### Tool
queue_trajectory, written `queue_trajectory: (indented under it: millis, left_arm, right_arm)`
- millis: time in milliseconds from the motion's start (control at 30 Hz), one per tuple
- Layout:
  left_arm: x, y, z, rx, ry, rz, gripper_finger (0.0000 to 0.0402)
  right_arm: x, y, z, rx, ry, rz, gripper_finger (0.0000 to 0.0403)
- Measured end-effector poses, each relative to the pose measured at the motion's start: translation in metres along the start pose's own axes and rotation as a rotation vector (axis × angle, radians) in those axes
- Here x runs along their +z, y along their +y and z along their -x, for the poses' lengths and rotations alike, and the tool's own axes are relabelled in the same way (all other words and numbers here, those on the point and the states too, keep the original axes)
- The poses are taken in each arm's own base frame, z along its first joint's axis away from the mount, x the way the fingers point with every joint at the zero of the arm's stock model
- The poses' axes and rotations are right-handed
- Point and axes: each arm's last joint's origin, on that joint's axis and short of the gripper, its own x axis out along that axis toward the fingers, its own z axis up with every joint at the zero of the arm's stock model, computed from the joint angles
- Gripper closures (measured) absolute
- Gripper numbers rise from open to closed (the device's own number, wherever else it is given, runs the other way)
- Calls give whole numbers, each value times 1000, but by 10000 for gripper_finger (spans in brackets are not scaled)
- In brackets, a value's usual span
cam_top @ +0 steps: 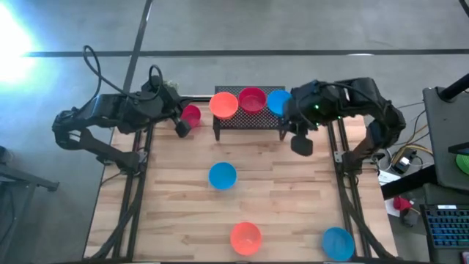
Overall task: Pick & Place Mini bowls
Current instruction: Stack the bottom blue bowl on top of the blue bowl on the shelf
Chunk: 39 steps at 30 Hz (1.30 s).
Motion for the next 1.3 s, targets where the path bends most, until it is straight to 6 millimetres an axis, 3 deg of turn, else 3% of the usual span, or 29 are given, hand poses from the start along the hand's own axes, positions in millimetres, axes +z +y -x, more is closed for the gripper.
queue_trajectory:
  millis: [267,467,700,933,1300]
  left_arm:
    - [-3,0,0,2,26,-44,402]
    - [-7,1,1,-15,58,-69,402]
    - [-10,2,2,-13,81,-107,402]
    - [-11,3,2,-13,89,-120,402]
    - [-11,3,2,-13,89,-140,402]
  right_arm:
    - [-7,32,-2,74,35,-119,394]
    - [-24,64,-26,98,177,-151,394]
    - [-65,96,-46,77,383,-324,394]
    - [-113,125,-40,56,567,-516,394]
    - [-179,156,-48,31,737,-414,394]
